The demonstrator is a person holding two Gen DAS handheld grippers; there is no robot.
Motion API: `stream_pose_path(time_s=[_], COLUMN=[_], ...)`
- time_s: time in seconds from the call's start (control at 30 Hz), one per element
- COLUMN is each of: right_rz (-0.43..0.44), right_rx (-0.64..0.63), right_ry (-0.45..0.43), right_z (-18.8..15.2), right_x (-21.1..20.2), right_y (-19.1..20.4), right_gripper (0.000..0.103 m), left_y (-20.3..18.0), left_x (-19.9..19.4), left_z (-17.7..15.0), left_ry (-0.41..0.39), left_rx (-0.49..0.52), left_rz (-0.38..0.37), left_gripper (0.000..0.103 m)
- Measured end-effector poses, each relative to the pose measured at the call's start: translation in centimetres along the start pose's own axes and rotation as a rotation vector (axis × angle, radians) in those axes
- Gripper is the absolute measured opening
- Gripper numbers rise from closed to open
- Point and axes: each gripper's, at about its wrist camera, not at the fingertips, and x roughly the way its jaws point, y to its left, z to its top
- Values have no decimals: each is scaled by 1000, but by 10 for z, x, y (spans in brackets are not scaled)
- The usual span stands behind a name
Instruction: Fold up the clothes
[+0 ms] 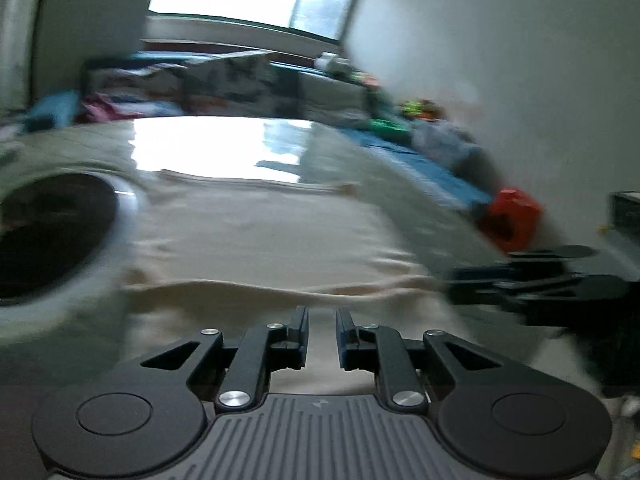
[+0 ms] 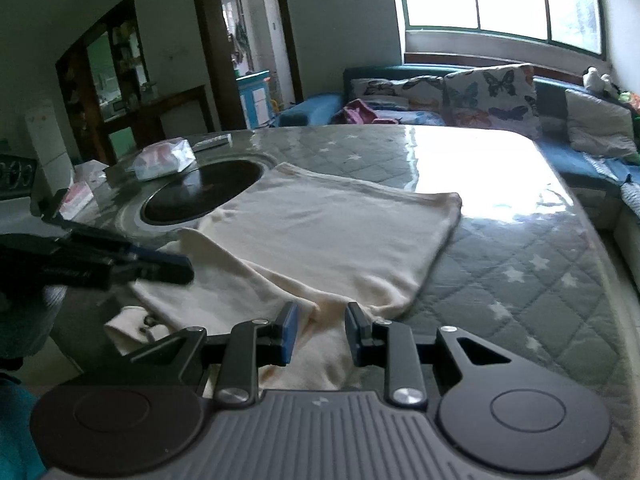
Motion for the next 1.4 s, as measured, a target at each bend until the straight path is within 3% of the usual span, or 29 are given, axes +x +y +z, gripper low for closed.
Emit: stream_pose_path(time_s=[0.13, 0.23, 0.43, 0.5, 0.57, 0.73, 0.83, 0.9, 1.03, 1.13, 1.17, 1.2, 1.27, 1.37, 1.4], right_rz=[11, 9, 3, -6, -11, -20, -25, -30, -28, -23, -21, -19, -15, -14, -20], right_rx=[-9, -10, -24, -34, -35, -76, -82, -80, -66, -46, -43, -39, -20, -3, -13], right_ry=[33, 58, 100, 100, 98, 70, 60, 58, 64, 77, 84, 87, 93, 93, 81], right_z=[2, 2, 3, 4, 6, 12, 16, 16, 15, 12, 11, 10, 8, 6, 6], right_x=[19, 31, 45, 45, 45, 38, 35, 33, 32, 34, 36, 36, 38, 41, 40], right_y=[5, 7, 13, 16, 16, 24, 24, 23, 20, 17, 16, 15, 12, 11, 14], right_gripper=[25, 25, 24, 15, 14, 9, 9, 9, 9, 15, 16, 18, 19, 17, 10], left_y=[33, 51, 69, 72, 74, 74, 71, 69, 71, 74, 75, 76, 77, 77, 77], left_x=[0, 1, 6, 4, 3, -3, -4, -1, 11, 16, 17, 18, 18, 14, 10], left_z=[-3, -6, -11, -11, -12, -10, -5, -2, 1, 1, 1, 1, 0, -1, 0], left_ry=[-11, -10, 0, -4, -7, -28, -40, -37, -10, -8, -10, -12, -22, -49, -69], left_rx=[-34, -65, -110, -118, -122, -129, -115, -102, -112, -127, -132, -137, -143, -153, -158], left_rz=[151, 206, 181, 156, 138, 127, 115, 122, 125, 114, 109, 101, 93, 106, 109], left_gripper=[17, 28, 27, 13, 5, 3, 11, 30, 35, 35, 33, 23, 14, 11, 11])
